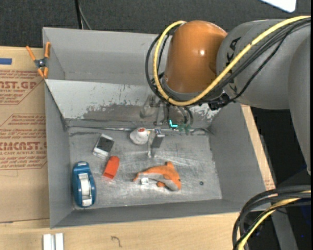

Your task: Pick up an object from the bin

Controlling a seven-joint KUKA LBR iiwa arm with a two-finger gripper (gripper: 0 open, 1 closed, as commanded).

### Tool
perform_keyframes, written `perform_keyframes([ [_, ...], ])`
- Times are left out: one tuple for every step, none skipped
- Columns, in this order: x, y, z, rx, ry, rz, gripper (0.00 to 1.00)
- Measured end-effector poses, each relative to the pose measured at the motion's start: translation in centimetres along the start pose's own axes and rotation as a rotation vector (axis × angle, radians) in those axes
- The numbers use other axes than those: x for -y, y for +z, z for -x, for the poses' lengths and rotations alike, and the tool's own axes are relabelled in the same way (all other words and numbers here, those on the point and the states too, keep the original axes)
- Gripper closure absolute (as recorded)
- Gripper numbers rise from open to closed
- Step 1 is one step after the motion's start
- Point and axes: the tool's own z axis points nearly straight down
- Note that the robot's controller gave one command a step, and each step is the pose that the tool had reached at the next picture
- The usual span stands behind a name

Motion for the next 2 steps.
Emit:
perform_keyframes([
  [0.0, -0.4, 0.2, 0.008, 0.001, 0.0, 0.0],
  [3.1, 4.5, -0.6, 0.014, -0.055, 0.001, 0.0],
])
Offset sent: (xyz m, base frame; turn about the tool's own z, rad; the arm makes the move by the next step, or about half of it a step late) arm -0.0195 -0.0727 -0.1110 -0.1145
